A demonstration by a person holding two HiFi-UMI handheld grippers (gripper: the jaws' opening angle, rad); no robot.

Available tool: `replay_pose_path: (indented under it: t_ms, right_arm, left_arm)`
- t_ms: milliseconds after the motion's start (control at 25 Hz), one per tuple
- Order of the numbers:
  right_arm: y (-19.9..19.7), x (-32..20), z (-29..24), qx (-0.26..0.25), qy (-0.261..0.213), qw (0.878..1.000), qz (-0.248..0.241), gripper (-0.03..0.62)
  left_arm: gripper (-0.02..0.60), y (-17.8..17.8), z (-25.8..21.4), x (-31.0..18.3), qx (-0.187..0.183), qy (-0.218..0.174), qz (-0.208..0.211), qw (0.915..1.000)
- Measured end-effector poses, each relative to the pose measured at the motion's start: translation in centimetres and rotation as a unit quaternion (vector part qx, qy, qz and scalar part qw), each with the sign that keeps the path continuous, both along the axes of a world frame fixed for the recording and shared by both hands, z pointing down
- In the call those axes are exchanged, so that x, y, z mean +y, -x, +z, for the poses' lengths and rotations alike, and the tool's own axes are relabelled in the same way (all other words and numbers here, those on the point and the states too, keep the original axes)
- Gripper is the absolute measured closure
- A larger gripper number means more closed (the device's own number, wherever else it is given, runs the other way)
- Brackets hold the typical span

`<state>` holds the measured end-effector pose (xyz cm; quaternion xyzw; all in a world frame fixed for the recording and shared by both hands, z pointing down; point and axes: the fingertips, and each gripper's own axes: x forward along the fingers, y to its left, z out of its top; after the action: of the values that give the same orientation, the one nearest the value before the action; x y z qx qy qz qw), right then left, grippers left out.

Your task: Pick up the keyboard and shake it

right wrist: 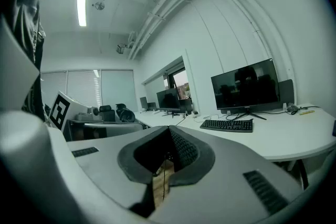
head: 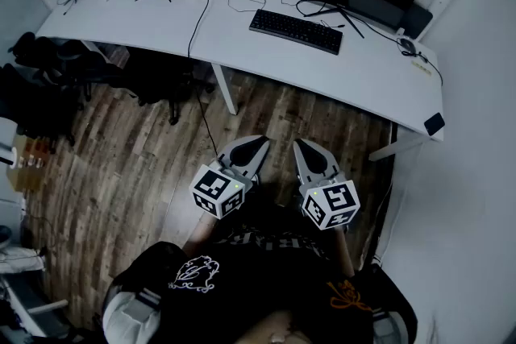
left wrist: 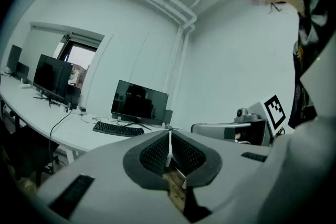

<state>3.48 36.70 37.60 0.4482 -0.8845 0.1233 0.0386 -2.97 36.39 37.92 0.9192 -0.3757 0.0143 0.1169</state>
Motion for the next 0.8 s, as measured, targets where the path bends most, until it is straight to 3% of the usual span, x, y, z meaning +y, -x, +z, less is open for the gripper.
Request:
replay_pose_path:
  t_ms: [800]
  right_arm:
    - [-3.3, 0.5, 0.3, -0.005, -0.015, 1.0, 0.019, 0.583]
  left_arm:
    - [0.557, -2.9, -0.2, 0.8, -0.01, -0.008, 0.004, 0.9999]
